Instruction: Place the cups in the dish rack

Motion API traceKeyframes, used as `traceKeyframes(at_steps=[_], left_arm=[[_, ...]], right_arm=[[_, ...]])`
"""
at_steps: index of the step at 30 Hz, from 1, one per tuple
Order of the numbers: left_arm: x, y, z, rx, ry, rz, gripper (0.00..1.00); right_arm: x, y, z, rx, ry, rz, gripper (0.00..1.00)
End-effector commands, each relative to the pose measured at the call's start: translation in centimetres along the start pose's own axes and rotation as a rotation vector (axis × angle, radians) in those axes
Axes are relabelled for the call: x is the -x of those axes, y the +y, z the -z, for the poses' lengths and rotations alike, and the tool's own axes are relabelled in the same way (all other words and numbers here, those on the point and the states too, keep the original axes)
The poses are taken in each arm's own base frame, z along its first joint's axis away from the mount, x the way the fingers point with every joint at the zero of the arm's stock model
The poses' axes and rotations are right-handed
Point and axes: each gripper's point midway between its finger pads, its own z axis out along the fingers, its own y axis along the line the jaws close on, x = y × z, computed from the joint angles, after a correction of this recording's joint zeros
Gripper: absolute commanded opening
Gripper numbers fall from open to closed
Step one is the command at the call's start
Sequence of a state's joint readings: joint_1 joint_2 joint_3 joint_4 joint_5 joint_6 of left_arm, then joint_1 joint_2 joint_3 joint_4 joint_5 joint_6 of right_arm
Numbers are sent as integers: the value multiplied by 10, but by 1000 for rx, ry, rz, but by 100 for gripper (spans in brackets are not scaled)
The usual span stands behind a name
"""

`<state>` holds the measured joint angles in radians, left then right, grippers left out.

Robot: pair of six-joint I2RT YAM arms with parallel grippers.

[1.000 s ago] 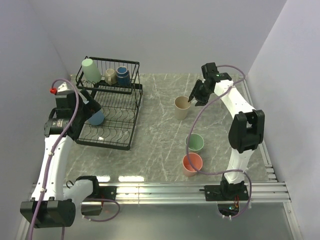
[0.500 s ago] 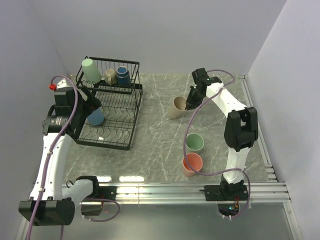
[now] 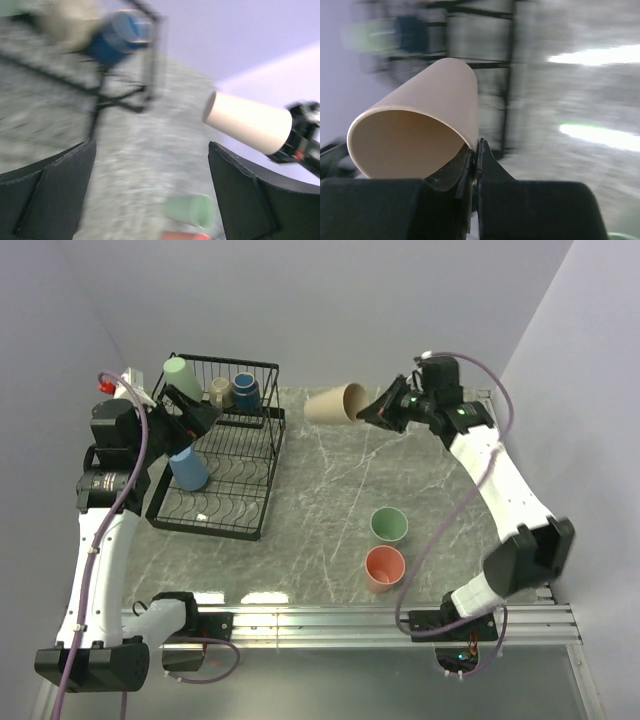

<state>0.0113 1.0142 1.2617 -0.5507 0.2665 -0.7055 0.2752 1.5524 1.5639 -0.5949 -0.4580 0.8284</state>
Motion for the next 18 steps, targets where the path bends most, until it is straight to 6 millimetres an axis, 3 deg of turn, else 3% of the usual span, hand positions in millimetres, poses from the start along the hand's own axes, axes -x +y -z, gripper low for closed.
traceKeyframes(at_steps=[1, 2, 4, 5, 10, 11, 13, 18], left_arm=[[8, -79, 21, -376, 30, 41, 99], [16, -94, 25, -457, -3, 29, 99], [9, -108, 32, -562, 42, 96, 99], [16, -121, 40, -645, 9, 77, 99], [6, -124, 41, -749, 47, 188, 99], [-4, -126, 40, -773, 75, 207, 99], [0, -138, 54, -873, 64, 243, 99], [-14, -136, 47, -914, 109, 312, 99]], right_arm=[[-7, 86, 46, 354, 8, -55, 0], [-10, 99, 53, 410, 16, -43, 0], [-17, 108, 63, 460, 42, -83, 0], [-21, 118, 68, 514, 59, -70, 0], [-33, 129, 78, 610, 112, -150, 0], [-34, 131, 80, 621, 115, -150, 0], [-41, 136, 80, 635, 133, -144, 0], [-51, 145, 78, 668, 164, -146, 0]])
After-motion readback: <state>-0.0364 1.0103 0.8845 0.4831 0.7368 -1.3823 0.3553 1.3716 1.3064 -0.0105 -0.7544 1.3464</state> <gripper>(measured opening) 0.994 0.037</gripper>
